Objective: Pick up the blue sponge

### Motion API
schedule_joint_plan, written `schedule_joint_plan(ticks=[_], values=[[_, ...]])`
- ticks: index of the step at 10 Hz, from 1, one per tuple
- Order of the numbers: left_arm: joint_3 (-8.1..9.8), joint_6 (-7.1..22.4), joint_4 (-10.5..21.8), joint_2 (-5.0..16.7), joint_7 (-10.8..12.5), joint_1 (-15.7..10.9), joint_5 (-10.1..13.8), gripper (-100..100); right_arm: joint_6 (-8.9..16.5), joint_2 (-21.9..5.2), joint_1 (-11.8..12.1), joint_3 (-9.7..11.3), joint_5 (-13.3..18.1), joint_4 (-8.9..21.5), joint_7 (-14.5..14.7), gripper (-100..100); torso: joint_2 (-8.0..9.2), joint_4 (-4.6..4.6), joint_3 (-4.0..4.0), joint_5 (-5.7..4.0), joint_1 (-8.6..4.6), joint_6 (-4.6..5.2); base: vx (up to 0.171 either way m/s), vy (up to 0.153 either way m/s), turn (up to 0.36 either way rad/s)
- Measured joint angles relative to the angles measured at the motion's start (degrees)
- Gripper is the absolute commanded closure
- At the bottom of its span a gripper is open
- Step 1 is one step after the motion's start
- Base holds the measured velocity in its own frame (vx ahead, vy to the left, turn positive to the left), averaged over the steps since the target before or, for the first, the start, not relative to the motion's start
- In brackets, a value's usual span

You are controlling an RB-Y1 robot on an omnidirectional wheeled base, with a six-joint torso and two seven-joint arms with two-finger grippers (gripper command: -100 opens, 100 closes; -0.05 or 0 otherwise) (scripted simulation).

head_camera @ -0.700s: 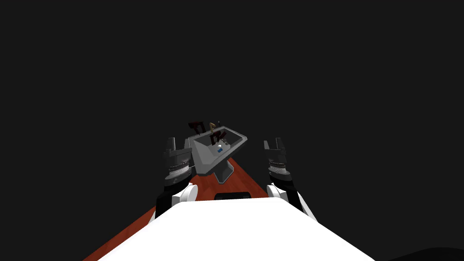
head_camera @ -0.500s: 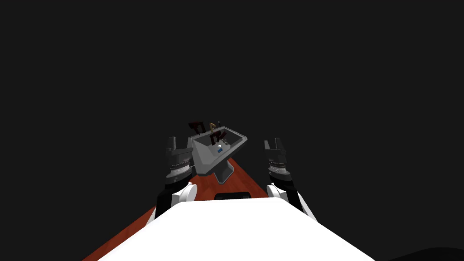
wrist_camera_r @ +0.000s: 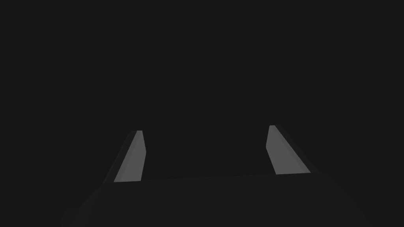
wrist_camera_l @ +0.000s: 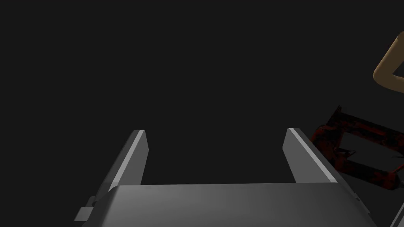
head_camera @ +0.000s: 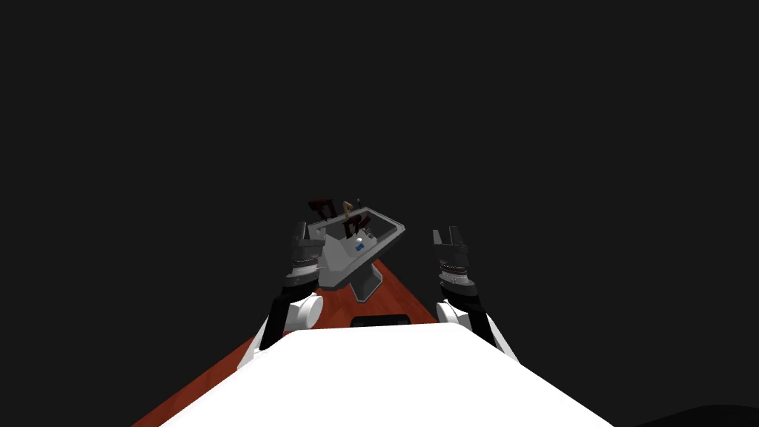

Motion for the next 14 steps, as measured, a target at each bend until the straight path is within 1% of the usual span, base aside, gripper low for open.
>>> schedule_joint_plan(ticks=[1, 2, 3, 4, 5, 6, 7, 8, 9, 10, 11, 13, 14], values=[[-0.32, 1.47, 1.49, 0.39, 0.72, -1.28, 0.50, -100, 0.00, 0.00, 0.00, 0.00, 0.00, 0.00, 0.00, 0, -0.01, 0.00, -0.01, 0.00, -0.02, 0.01, 0.028, -0.021, 0.011], [-0.20, 2.91, 2.30, 0.65, 1.12, -2.36, 0.87, -100, 0.00, 0.00, 0.00, 0.00, 0.00, 0.00, 0.00, 0, 0.03, 0.00, 0.01, 0.00, 0.02, 0.00, 0.030, -0.017, 0.027], [-0.02, 4.10, 4.13, 1.15, 1.83, -3.75, 1.47, -100, 0.00, 0.00, 0.00, 0.00, 0.00, 0.00, 0.00, 0, 0.03, 0.00, 0.01, 0.01, 0.04, 0.00, 0.027, -0.015, 0.016], [-0.03, 5.26, 4.56, 1.23, 2.20, -4.33, 1.73, -100, 0.00, 0.00, 0.00, 0.00, 0.00, 0.00, 0.00, 0, 0.05, 0.01, 0.03, 0.01, 0.05, 0.00, 0.028, -0.021, 0.030], [0.11, 6.98, 5.58, 1.36, 2.72, -5.77, 2.30, -100, 0.00, 0.00, 0.00, 0.00, 0.00, 0.00, 0.00, 0, 0.04, 0.01, 0.02, 0.00, 0.03, 0.00, 0.022, -0.022, 0.016], [0.36, 7.96, 6.75, 1.75, 3.31, -6.61, 2.73, -100, 0.00, 0.00, 0.00, 0.00, 0.00, 0.00, 0.00, 0, 0.07, 0.01, 0.04, 0.00, 0.03, 0.00, 0.024, -0.026, 0.036], [0.53, 9.11, 8.49, 2.05, 4.07, -8.10, 3.35, -100, 0.00, 0.00, 0.00, 0.00, 0.00, 0.00, 0.00, 0, 0.06, 0.01, 0.03, 0.00, 0.02, 0.00, 0.021, -0.023, 0.016], [0.42, 10.56, 8.65, 1.94, 4.43, -8.48, 3.59, -100, 0.00, 0.00, 0.00, 0.00, 0.00, 0.00, 0.00, 0, 0.08, 0.02, 0.04, 0.00, 0.01, 0.00, 0.026, -0.028, 0.038], [0.67, 12.07, 10.61, 2.11, 5.09, -10.47, 4.23, -100, 0.00, 0.00, 0.00, 0.00, 0.00, 0.00, 0.00, 0, 0.05, 0.01, 0.03, 0.00, 0.00, 0.00, 0.026, -0.027, 0.018], [0.79, 13.21, 11.77, 2.34, 5.68, -11.30, 4.62, -100, 0.00, 0.00, 0.00, 0.00, 0.00, 0.00, 0.00, 0, 0.06, 0.01, 0.03, 0.00, 0.01, 0.00, 0.029, -0.034, 0.038], [0.91, 14.55, 13.33, 2.43, 6.40, -12.80, 5.24, -100, 0.00, 0.00, 0.00, 0.00, 0.00, 0.00, 0.00, 0, 0.04, 0.01, 0.02, -0.01, -0.02, 0.00, 0.030, -0.028, 0.020], [0.92, 17.18, 13.65, 2.36, 6.99, -13.42, 5.65, -100, 0.00, 0.00, -0.01, 0.00, 0.00, 0.00, 0.00, 0, 0.11, 0.02, 0.06, 0.00, 0.05, 0.00, 0.015, -0.016, 0.019], [1.05, 19.06, 14.43, 2.25, 7.46, -14.63, 6.16, -100, 0.00, 0.00, 0.00, 0.00, 0.00, 0.00, 0.00, 0, 0.10, 0.02, 0.05, 0.00, 0.02, 0.00, 0.020, -0.029, 0.022]])
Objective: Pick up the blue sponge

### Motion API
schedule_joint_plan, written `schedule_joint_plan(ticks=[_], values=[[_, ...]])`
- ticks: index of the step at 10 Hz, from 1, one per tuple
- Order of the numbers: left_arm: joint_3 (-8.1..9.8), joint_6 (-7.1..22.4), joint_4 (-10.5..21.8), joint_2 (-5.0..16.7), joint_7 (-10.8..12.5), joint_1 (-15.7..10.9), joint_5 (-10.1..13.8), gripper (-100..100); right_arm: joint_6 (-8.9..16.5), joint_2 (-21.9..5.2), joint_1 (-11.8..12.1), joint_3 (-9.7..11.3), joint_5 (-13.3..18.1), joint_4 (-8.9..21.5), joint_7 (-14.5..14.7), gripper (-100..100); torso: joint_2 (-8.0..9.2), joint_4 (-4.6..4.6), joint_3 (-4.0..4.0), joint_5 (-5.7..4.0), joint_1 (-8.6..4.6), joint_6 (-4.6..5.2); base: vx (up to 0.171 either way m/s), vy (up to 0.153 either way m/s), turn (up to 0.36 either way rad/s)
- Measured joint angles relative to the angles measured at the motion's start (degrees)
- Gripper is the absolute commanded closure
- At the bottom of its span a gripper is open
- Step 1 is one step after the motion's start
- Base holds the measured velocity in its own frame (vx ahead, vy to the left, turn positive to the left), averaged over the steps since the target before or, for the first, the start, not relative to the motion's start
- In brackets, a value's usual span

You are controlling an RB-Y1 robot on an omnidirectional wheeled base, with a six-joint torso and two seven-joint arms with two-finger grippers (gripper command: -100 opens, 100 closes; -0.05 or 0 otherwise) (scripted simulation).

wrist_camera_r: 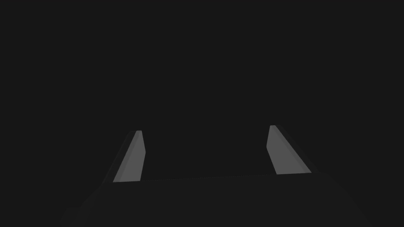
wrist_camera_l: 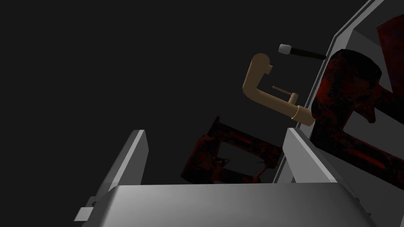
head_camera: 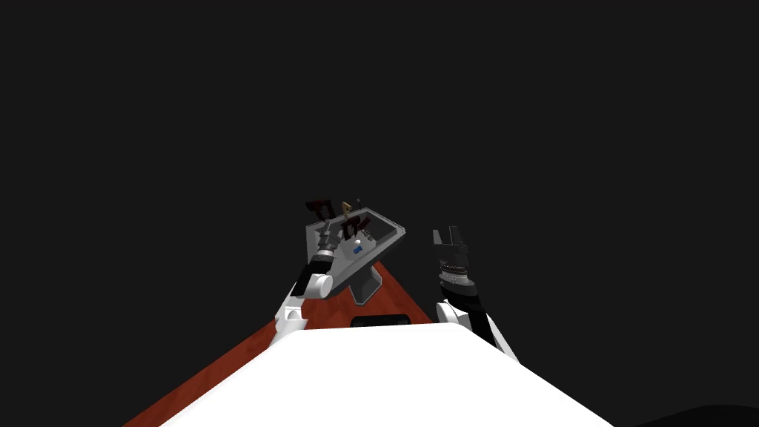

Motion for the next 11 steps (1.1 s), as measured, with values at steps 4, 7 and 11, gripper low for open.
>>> schedule_joint_plan(ticks=[4, 7, 11], values=[[0.29, 6.07, 5.45, -0.11, 2.29, -5.12, 1.76, -100, 0.00, 0.00, 0.00, 0.00, 0.00, 0.00, 0.00, 0, -0.09, -0.02, -0.05, -0.01, -0.04, 0.00, 0.031, -0.032, 0.032], [0.59, 11.22, 9.29, 0.49, 4.41, -8.28, 3.27, -100, 0.00, 0.00, 0.00, 0.00, 0.00, 0.00, 0.00, 0, -0.02, -0.01, -0.02, -0.01, -0.03, -0.01, 0.027, -0.035, 0.041], [0.67, 17.19, 13.73, -0.02, 6.19, -12.22, 4.40, -100, 0.00, 0.00, 0.00, 0.00, 0.00, 0.00, 0.00, 0, 0.01, 0.00, 0.00, 0.00, 0.02, -0.01, 0.019, -0.022, 0.025]])
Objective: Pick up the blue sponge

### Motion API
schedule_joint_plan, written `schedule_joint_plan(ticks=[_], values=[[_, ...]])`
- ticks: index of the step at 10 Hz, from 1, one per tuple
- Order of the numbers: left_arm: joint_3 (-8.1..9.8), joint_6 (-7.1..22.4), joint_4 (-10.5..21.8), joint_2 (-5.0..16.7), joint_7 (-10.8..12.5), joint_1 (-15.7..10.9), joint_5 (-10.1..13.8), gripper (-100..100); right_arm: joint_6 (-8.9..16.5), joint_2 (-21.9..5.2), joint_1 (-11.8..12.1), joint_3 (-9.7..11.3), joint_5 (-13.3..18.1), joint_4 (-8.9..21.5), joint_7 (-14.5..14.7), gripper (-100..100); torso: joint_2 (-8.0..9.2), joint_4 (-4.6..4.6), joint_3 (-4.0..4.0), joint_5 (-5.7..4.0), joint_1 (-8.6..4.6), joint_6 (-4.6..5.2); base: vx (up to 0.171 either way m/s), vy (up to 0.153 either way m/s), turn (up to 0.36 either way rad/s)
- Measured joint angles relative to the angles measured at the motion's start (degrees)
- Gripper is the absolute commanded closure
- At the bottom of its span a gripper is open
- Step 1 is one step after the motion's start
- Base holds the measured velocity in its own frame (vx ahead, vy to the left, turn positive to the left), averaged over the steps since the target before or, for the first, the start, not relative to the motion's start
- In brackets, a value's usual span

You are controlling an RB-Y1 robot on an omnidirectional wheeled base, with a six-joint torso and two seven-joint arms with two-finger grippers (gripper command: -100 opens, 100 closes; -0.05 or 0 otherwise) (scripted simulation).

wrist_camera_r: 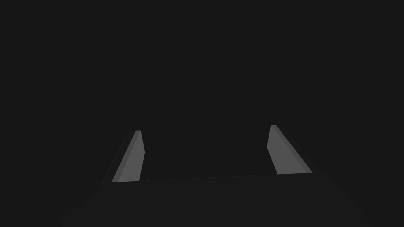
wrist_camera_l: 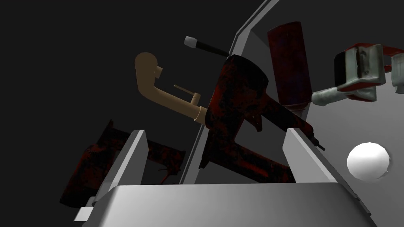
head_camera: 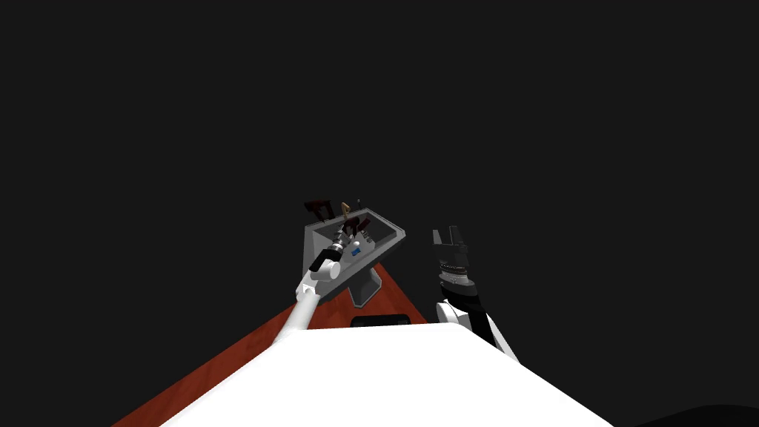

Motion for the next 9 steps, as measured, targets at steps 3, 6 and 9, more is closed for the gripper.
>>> schedule_joint_plan(ticks=[3, 6, 9], values=[[0.37, 5.45, 4.35, 0.05, 1.74, -3.89, 1.00, -100, 0.00, 0.00, 0.00, 0.00, 0.00, 0.00, 0.00, 0, -0.05, -0.02, -0.03, -0.01, -0.06, 0.01, 0.033, -0.036, 0.041], [0.27, 9.71, 8.42, 0.47, 3.21, -6.60, 2.06, -100, 0.00, 0.00, 0.00, 0.00, 0.00, 0.00, 0.00, 0, -0.01, -0.01, -0.01, 0.00, 0.02, 0.00, 0.026, -0.021, 0.027], [0.49, 14.28, 11.05, 0.51, 4.38, -8.96, 2.59, -100, 0.00, 0.00, 0.00, 0.00, 0.00, 0.00, 0.00, 0, 0.02, 0.00, 0.01, 0.00, 0.03, 0.00, 0.022, -0.022, 0.026]])
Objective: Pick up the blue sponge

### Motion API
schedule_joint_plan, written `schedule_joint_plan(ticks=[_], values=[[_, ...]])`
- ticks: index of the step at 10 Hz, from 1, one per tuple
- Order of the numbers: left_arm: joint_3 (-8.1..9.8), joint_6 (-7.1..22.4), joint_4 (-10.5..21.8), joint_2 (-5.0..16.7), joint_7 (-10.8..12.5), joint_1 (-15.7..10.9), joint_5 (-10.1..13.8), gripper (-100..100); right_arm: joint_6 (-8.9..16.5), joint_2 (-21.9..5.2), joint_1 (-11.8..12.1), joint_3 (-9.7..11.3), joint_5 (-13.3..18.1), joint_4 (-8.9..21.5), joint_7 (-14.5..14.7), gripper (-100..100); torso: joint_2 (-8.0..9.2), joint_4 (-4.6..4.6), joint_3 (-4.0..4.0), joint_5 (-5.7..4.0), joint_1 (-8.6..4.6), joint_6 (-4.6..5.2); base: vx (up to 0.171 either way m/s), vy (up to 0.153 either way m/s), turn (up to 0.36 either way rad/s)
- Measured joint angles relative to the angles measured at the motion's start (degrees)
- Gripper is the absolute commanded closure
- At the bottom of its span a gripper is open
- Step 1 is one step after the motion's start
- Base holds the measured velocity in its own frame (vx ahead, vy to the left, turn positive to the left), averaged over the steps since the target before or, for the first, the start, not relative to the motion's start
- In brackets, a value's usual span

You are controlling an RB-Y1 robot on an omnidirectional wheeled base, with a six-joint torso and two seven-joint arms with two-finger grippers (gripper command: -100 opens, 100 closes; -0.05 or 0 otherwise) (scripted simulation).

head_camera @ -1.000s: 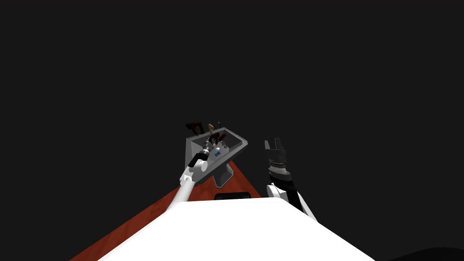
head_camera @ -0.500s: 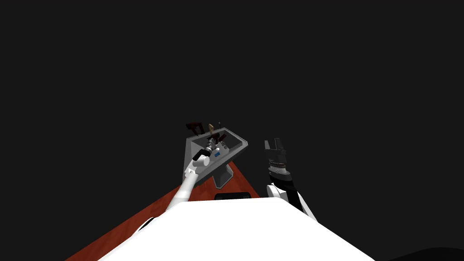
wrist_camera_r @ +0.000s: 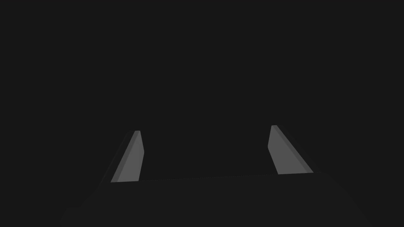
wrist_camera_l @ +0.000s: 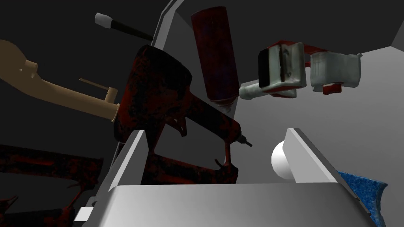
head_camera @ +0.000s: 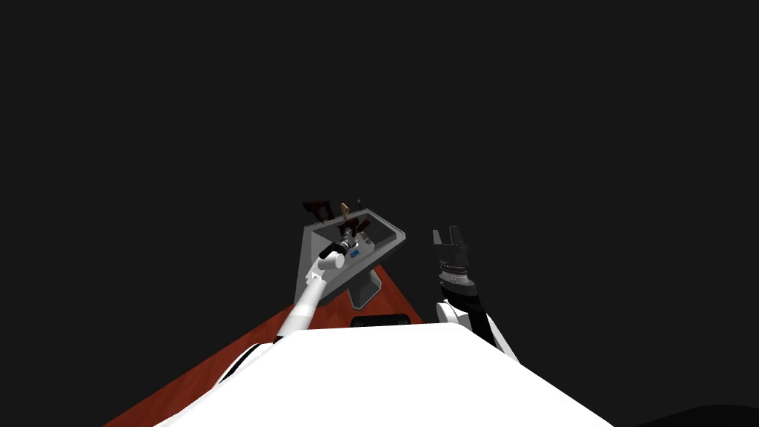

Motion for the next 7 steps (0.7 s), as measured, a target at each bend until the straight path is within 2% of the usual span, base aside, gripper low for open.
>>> schedule_joint_plan(ticks=[3, 5, 7], values=[[0.06, 4.33, 4.81, 0.29, 1.61, -4.06, 0.96, -100, 0.00, 0.00, 0.01, 0.00, 0.00, 0.00, 0.00, 0, -0.10, -0.01, -0.05, -0.01, -0.06, 0.00, 0.034, -0.028, 0.039], [-0.01, 6.90, 7.13, 0.32, 2.20, -5.23, 1.22, -100, 0.00, 0.00, 0.00, 0.00, 0.00, 0.00, 0.00, 0, -0.03, -0.01, -0.02, 0.00, 0.00, 0.00, 0.023, -0.016, 0.025], [0.08, 9.75, 10.12, 0.79, 3.09, -7.70, 1.95, -100, 0.00, 0.00, 0.00, 0.00, 0.00, 0.00, 0.00, 0, -0.05, -0.02, -0.03, 0.00, -0.01, -0.01, 0.020, -0.014, 0.018]])
